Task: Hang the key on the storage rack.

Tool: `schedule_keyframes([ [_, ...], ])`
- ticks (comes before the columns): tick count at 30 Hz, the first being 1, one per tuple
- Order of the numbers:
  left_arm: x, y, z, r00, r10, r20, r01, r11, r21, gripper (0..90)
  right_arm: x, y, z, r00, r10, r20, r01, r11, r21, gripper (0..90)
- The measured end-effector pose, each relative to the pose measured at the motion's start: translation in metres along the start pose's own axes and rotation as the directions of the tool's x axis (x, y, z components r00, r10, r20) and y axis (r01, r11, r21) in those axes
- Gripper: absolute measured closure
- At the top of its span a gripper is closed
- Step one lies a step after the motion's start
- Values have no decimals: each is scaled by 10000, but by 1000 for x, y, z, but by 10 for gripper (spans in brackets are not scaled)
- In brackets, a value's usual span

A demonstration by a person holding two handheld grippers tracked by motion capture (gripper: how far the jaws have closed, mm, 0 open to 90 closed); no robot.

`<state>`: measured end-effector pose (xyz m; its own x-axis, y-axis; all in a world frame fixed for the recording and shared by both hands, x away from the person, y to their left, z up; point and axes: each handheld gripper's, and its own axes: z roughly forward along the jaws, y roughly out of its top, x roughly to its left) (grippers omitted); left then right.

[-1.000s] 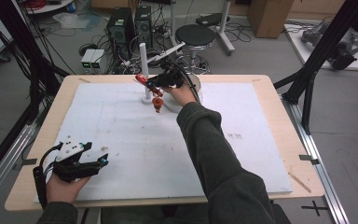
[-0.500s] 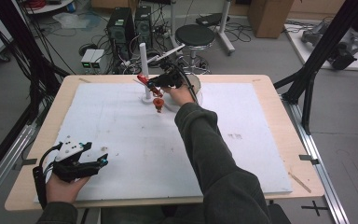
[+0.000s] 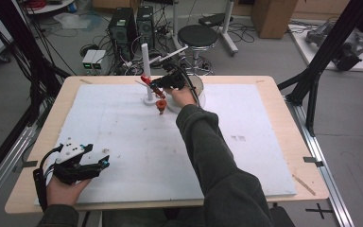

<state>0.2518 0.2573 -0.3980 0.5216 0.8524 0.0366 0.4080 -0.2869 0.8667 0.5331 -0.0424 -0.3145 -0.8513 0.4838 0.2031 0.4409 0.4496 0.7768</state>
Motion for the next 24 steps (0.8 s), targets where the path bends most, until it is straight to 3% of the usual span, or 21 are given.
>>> schedule_keyframes([
  [17,0,0,0,10000,1,12,-1,10000,4,272,-2,-2,2,9977,577,362,-571,9983,-149,747],
  [24,0,0,0,10000,10,7,-10,10000,13,272,-4,-3,4,9962,685,538,-692,9975,113,747],
])
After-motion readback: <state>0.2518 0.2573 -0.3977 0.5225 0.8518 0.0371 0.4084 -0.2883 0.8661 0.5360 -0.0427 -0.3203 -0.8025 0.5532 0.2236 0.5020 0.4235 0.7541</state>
